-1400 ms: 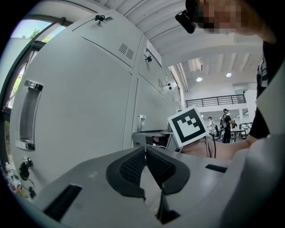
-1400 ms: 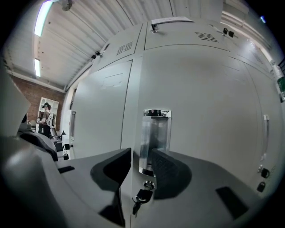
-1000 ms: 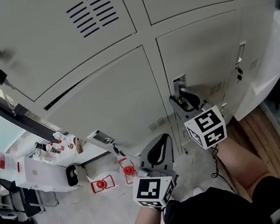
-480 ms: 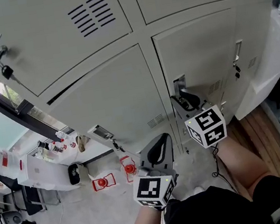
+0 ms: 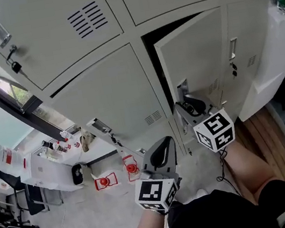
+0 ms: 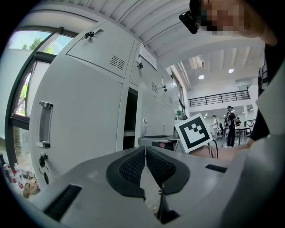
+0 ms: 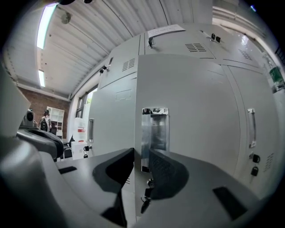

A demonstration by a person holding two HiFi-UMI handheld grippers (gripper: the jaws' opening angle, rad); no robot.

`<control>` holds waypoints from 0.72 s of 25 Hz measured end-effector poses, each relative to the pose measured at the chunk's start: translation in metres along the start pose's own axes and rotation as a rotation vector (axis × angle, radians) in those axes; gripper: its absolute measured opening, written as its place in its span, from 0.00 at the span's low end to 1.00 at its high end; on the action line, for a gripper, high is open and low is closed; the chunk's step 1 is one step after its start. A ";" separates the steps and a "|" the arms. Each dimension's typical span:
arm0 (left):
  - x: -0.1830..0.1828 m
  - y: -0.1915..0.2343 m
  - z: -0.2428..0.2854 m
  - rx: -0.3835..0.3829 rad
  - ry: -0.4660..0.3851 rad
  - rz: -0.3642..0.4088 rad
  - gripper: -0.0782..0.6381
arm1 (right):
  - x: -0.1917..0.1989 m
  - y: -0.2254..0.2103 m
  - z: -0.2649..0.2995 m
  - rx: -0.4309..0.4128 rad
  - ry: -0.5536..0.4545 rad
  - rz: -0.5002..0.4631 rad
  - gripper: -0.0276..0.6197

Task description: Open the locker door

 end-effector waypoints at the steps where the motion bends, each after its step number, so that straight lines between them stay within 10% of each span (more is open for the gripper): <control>1: 0.000 -0.004 -0.002 0.001 0.000 -0.003 0.14 | 0.002 0.000 -0.005 -0.012 -0.004 0.000 0.29; 18: 0.004 -0.042 -0.008 0.171 0.009 0.004 0.14 | 0.020 -0.016 -0.098 -0.071 -0.025 0.005 0.30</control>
Point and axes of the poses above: the fingertips, and each gripper's own axes: z forward along the fingers, y to its left, x out of its underside, the point moved 8 cm from there along -z, backward along the fingers, and after that the axes turned 5 degrees about y, right-handed, at the moved point
